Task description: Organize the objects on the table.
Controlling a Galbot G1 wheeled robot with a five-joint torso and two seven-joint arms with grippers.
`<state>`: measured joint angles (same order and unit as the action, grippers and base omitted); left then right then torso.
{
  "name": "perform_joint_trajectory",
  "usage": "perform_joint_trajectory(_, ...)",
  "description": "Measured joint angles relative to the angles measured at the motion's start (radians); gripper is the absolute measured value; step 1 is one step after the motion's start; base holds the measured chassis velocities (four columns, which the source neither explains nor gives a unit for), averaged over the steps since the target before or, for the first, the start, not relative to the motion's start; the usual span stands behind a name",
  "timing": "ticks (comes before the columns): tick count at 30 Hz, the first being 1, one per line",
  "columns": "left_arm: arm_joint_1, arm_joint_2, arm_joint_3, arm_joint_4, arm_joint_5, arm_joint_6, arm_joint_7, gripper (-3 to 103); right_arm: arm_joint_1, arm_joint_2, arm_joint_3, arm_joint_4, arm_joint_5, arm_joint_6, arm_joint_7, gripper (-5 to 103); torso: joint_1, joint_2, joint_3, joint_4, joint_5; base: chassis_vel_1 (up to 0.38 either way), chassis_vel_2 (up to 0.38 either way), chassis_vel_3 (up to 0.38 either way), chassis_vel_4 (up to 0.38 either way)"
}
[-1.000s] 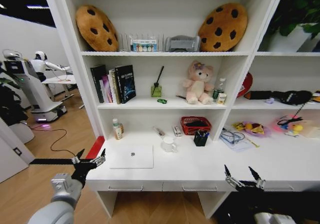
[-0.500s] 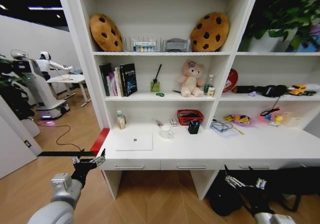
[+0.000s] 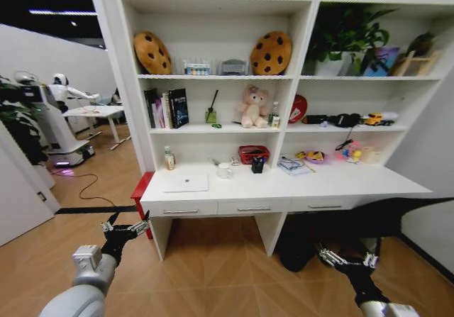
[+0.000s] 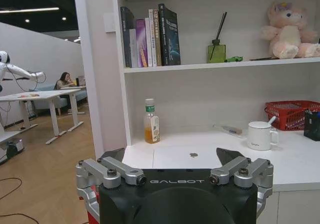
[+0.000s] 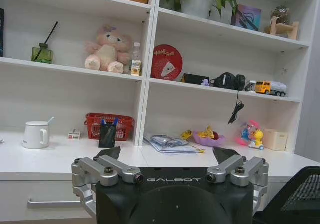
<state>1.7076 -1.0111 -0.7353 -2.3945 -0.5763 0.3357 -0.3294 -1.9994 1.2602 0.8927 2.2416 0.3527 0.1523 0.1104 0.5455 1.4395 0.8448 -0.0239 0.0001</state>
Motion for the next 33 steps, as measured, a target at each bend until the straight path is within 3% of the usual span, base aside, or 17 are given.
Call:
perform_joint_trajectory(3, 0.000, 0.000, 0.000, 0.000, 0.000, 0.000, 0.000, 100, 0.001, 0.000, 0.000, 0.000, 0.000, 0.000, 0.000, 100, 0.001, 0.000, 0.000, 0.0014, 0.0001, -0.042, 0.086, 0.126, -0.050)
perform_joint_trajectory(9, 0.000, 0.000, 0.000, 0.000, 0.000, 0.000, 0.000, 100, 0.000, 0.000, 0.000, 0.000, 0.000, 0.000, 0.000, 100, 0.000, 0.000, 0.000, 0.0002, -0.0002, -0.004, 0.012, 0.019, -0.007)
perform_joint_trajectory(33, 0.000, 0.000, 0.000, 0.000, 0.000, 0.000, 0.000, 100, 0.000, 0.000, 0.000, 0.000, 0.000, 0.000, 0.000, 100, -0.001, 0.000, 0.000, 0.0005, -0.0001, 0.008, 0.005, 0.007, 0.006)
